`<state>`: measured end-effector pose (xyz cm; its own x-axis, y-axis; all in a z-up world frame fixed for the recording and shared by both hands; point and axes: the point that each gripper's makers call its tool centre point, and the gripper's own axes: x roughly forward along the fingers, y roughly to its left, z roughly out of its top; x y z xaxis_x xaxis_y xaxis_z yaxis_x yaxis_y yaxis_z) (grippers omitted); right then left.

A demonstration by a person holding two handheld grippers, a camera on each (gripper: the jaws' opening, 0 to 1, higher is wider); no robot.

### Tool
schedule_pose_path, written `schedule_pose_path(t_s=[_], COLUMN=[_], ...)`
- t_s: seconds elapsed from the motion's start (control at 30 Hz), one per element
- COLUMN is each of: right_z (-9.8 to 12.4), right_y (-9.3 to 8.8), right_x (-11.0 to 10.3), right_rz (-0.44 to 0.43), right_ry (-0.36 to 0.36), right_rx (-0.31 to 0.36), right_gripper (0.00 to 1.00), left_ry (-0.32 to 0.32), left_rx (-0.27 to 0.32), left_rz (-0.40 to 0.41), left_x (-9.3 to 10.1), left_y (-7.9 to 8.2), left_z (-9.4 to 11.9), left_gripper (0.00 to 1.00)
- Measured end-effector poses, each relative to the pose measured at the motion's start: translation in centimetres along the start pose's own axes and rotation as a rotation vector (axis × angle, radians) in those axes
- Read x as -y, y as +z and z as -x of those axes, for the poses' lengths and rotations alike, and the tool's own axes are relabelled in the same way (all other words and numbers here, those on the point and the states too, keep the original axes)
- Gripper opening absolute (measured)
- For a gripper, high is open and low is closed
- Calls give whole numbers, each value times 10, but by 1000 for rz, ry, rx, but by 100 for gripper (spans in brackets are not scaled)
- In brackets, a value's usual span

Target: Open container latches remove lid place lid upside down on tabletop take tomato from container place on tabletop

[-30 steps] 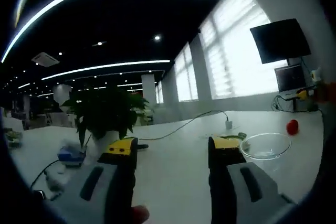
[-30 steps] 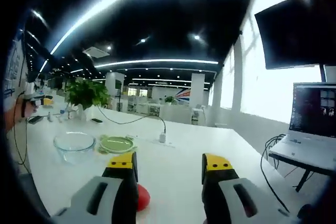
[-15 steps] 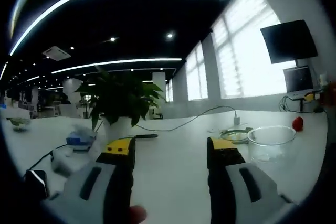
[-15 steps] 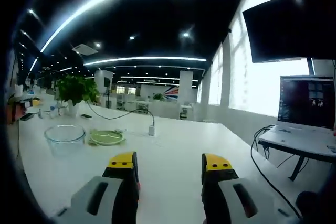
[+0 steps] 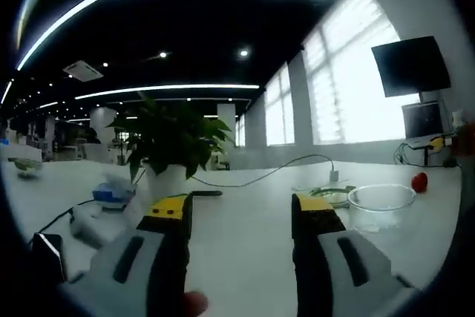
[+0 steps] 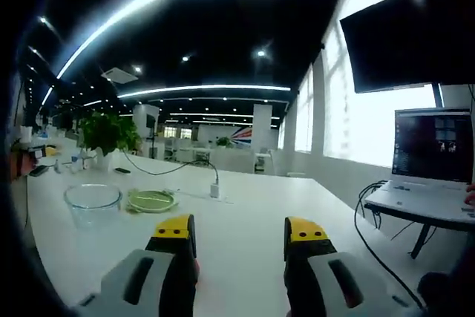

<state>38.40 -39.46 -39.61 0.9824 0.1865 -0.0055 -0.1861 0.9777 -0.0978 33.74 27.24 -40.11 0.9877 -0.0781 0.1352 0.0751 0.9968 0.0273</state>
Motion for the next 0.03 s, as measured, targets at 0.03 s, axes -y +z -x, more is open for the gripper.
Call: schedule_pose_path(t_s=[0.03], right_z=[0], right_y=[0], right_x=[0], right_rz=[0], right_ry=[-1], right_rx=[2], right_gripper=[41], left_ry=[1], left_rx=[2], left_rz=[5], left_x=[0], left_y=[0], left_z=[0], left_gripper=[51])
